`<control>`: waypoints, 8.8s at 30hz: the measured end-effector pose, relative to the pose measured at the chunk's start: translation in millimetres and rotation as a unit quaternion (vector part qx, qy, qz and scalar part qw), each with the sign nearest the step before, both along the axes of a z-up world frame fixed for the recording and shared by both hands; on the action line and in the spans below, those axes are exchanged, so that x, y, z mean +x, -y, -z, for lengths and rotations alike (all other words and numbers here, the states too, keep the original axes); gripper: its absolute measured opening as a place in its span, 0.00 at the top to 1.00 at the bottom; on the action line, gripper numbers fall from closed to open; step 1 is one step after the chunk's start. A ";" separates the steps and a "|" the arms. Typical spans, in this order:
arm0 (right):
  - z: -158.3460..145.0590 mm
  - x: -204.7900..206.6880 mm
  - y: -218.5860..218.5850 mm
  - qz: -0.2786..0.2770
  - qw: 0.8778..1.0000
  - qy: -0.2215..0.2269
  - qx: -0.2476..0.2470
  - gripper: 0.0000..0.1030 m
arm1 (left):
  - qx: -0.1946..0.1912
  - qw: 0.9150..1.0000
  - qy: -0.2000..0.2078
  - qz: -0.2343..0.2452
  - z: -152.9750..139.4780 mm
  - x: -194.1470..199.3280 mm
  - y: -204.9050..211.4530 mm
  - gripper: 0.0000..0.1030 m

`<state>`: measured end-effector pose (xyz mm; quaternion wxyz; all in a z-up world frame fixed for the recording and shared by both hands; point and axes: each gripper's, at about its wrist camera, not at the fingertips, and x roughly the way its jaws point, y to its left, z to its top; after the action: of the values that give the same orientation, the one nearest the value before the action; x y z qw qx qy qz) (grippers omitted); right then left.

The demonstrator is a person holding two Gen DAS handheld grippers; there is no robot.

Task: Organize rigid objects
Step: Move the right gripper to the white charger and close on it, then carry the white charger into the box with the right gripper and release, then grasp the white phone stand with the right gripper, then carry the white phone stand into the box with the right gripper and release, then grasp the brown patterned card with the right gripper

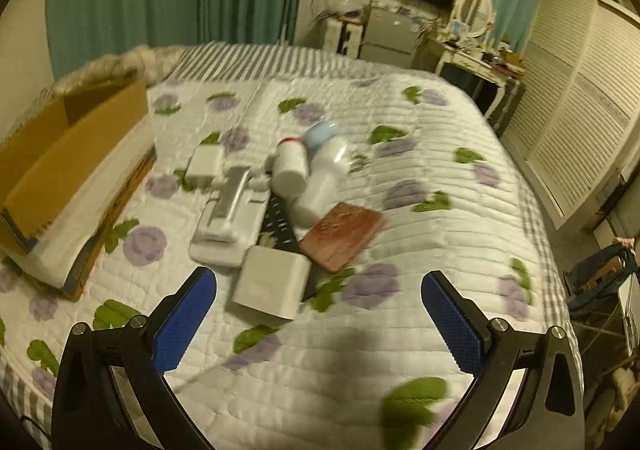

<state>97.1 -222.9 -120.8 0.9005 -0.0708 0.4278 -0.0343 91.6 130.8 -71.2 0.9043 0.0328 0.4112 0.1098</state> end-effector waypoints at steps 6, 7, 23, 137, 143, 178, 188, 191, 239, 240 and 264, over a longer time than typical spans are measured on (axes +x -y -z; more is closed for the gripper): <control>13.1 12.0 -11.0 -0.004 1.000 -0.022 0.003 0.00 | -0.023 1.000 -0.018 0.005 9.3 9.8 -6.6 0.78; 16.0 13.8 -11.8 -0.004 1.000 -0.027 0.003 0.00 | -0.024 0.999 -0.020 0.006 10.2 11.3 -7.3 0.85; 46.5 43.2 -13.2 0.024 0.997 -0.069 0.010 0.03 | -0.023 0.999 -0.033 0.028 11.0 14.6 -2.3 0.93; 85.8 112.3 -65.8 -0.024 0.997 -0.074 -0.026 0.28 | -0.024 0.998 -0.043 0.035 9.7 12.3 -2.2 0.93; 80.3 109.1 -63.0 -0.024 0.998 -0.061 -0.015 0.35 | -0.024 0.998 -0.043 0.035 9.8 12.5 -2.0 0.93; -44.9 58.8 -72.3 -0.089 0.989 0.072 0.092 0.37 | -0.021 0.998 -0.044 0.035 10.5 12.0 -3.4 0.93; -81.6 57.7 -155.5 -0.200 0.969 0.090 0.117 0.37 | -0.021 0.998 -0.044 0.034 10.5 11.8 -2.8 0.92; -70.8 60.8 -180.0 -0.225 0.965 0.073 0.113 0.38 | -0.021 0.998 -0.044 0.035 10.5 12.0 -3.3 0.93; -64.5 58.8 -16.8 -0.046 0.995 0.083 0.028 0.17 | -0.013 0.998 -0.048 0.041 9.7 9.8 1.1 0.92; -59.1 58.9 -11.3 -0.037 0.996 0.079 0.023 0.17 | -0.011 0.998 -0.047 0.042 9.6 9.4 1.4 0.92; 51.6 88.4 45.6 0.050 0.995 -0.076 0.051 0.42 | -0.005 0.998 -0.046 0.040 6.9 6.9 3.7 0.92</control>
<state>185.5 -268.6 -172.4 0.8649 -0.0058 0.4992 -0.0515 98.5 127.1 -78.1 0.8884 0.0498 0.4510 0.0697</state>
